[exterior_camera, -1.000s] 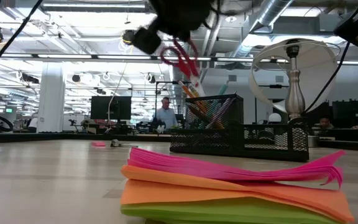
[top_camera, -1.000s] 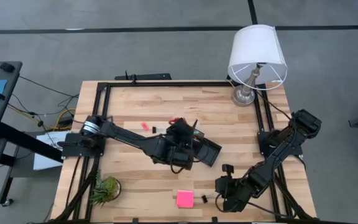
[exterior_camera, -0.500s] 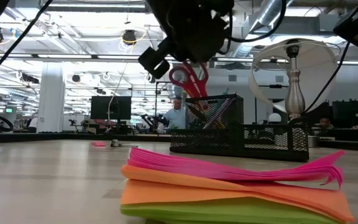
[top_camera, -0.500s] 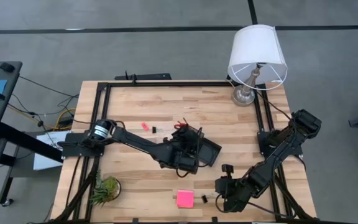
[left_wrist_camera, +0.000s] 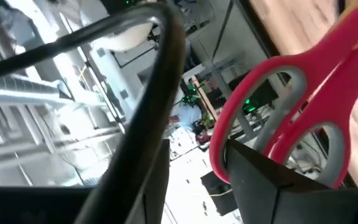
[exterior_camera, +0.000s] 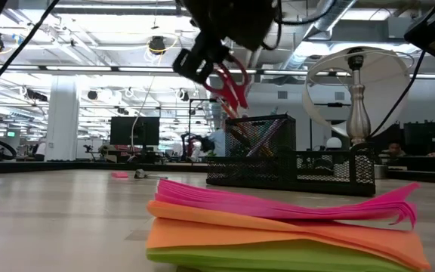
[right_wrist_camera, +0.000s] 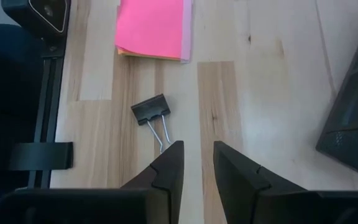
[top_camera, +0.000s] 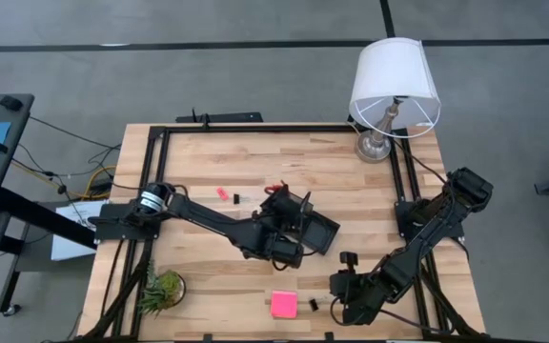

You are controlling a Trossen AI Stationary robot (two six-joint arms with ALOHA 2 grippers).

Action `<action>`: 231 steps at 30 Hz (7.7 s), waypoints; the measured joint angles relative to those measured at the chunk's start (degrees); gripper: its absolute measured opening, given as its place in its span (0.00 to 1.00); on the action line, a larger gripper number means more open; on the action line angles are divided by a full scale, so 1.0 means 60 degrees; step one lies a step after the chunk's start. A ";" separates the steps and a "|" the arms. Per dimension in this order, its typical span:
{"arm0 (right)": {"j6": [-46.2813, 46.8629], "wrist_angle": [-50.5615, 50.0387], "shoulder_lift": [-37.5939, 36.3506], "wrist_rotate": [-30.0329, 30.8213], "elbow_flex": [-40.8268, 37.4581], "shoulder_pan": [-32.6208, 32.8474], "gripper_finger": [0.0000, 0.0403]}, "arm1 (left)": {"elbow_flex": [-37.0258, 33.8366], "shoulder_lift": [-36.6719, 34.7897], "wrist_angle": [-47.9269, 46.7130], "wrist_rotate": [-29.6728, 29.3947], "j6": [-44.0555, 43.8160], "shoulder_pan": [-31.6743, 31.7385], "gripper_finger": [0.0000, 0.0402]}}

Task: Pick and place office supplies into organizer
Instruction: Put the red scissor into the desk organizer, then put the top binder clip into the desk organizer

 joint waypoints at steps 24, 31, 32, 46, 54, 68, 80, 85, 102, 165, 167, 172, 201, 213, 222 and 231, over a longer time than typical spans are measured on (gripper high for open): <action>0.0004 0.0414 0.0000 0.0004 -0.0002 0.0004 0.20 | -0.0087 -0.0471 -0.0010 0.1886 -0.0302 -0.0158 0.41; 0.0004 0.0414 0.0000 -0.0004 0.0000 0.0007 0.20 | -0.0086 -0.0843 -0.1268 0.0694 -0.2668 -0.0600 0.42; 0.0004 0.0414 0.0000 -0.0004 -0.0002 0.0007 0.20 | -0.0086 -0.1043 -0.2028 0.0925 -0.3862 -0.0634 0.42; 0.0267 0.0524 0.0000 0.0022 0.0000 0.0080 0.20 | -0.2971 -0.3400 -0.6132 0.5169 -1.4238 -0.0470 0.42; 0.0244 0.0589 0.0000 0.0022 -0.0003 0.0106 0.20 | -0.7042 -0.6134 -0.1755 0.6969 -1.3241 -0.0467 0.42; -0.1305 0.0633 0.0000 -0.0015 -0.0002 -0.0283 0.20 | -1.2337 -1.0805 0.6775 1.1038 -1.1522 0.1649 0.42; -0.2529 0.0629 0.0000 -0.0259 -0.0001 -0.0603 0.20 | -1.3149 -0.9564 0.8390 1.1242 -1.0030 0.2109 0.42; -0.2647 0.0624 0.0000 -0.0268 -0.0002 -0.0896 0.20 | -1.3149 -0.8450 1.0443 1.0804 -0.7638 0.2140 0.42; -0.3106 0.0625 0.0000 -0.1046 -0.0002 -0.1858 0.20 | -1.3131 -0.6280 1.0878 1.2283 -0.7109 0.4679 0.61; -0.3078 0.0629 0.0000 -0.1268 -0.0004 -0.1982 0.20 | -1.3142 -0.6259 1.2030 1.2441 -1.1958 0.3462 0.59; -0.3078 0.0629 0.0000 -0.1268 -0.0001 -0.1982 0.20 | -1.3142 -0.6259 1.2199 1.2365 -1.1981 0.3357 0.59; -0.3091 0.0625 0.0000 -0.1268 -0.0002 -0.1982 0.20 | -1.3142 -0.6040 1.2325 1.1803 -1.2228 0.2972 0.59; -0.2395 0.1143 0.0000 -0.1242 0.0000 -0.0971 0.20 | -1.2778 -0.2817 1.4068 0.8727 -1.2895 0.1468 0.58; -0.1709 0.2064 -0.0001 -0.0553 -0.0002 -0.0196 0.20 | -1.2650 -0.2797 1.3703 0.7932 -1.3853 0.1122 0.31; -0.1334 0.2178 0.0000 -0.0182 -0.0004 0.0073 0.20 | -1.0362 -0.2717 1.2722 0.8588 -1.1464 0.0840 0.31; -0.1333 0.2158 -0.0003 -0.0182 0.0000 0.0066 0.20 | -0.7338 -0.2744 0.8844 0.7057 -1.0177 -0.0077 0.31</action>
